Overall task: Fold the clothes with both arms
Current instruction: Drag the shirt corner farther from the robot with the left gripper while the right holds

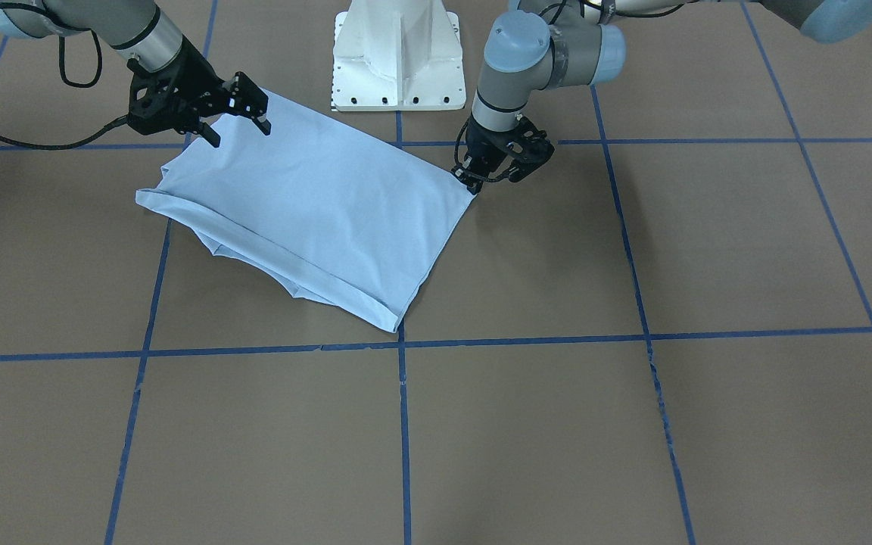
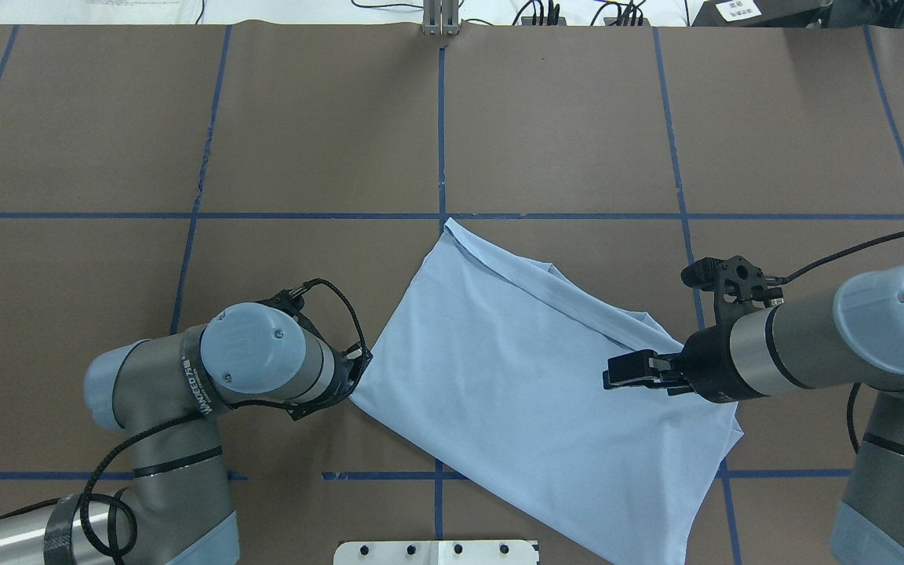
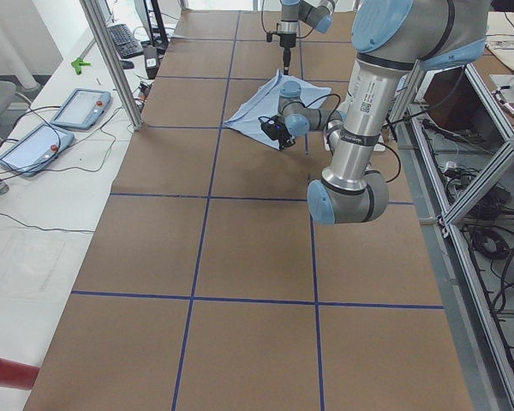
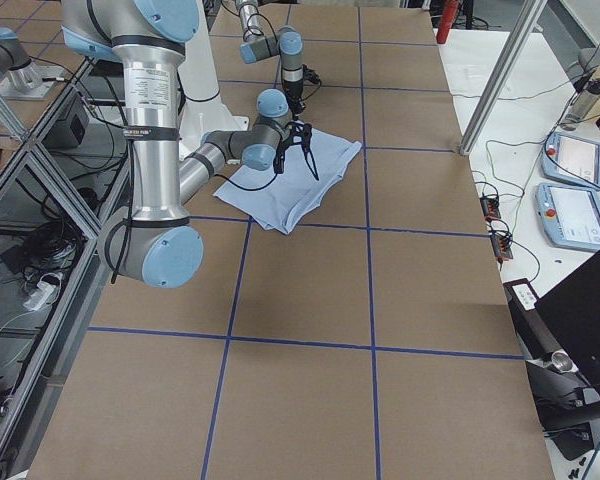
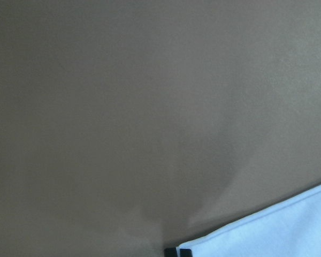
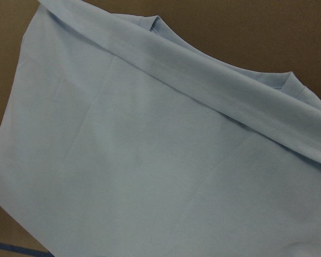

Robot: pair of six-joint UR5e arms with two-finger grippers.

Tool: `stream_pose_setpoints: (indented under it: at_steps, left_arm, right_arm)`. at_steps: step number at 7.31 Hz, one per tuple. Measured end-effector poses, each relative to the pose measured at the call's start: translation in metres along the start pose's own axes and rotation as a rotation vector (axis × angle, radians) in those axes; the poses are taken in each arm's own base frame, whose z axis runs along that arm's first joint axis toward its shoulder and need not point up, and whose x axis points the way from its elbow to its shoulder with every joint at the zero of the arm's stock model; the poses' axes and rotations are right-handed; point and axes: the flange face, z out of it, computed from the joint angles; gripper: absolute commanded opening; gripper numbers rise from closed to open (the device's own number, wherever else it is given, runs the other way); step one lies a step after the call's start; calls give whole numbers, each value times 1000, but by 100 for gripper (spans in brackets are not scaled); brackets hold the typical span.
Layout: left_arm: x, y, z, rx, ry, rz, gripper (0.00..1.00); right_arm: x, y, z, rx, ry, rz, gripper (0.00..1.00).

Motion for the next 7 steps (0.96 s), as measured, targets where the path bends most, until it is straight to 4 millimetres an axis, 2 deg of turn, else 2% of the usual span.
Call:
stream_pose_setpoints:
  at_steps: [1, 3, 4, 6, 7]
  left_arm:
    - [9, -25, -8, 29, 16, 4, 0]
    - [27, -92, -29, 109, 45, 53, 0]
    - [42, -119, -34, 144, 55, 74, 0]
    - [90, -165, -35, 204, 77, 146, 0]
    - [112, -188, -27, 242, 114, 204, 0]
  right_arm:
    - [0, 0, 0, 0, 0, 0, 100]
    - [0, -1, 0, 2, -1, 0, 100]
    - [0, -1, -1, 4, 0, 1, 100]
    - [5, -6, 2, 10, 11, 10, 100]
    - [6, -8, 3, 14, 15, 13, 100]
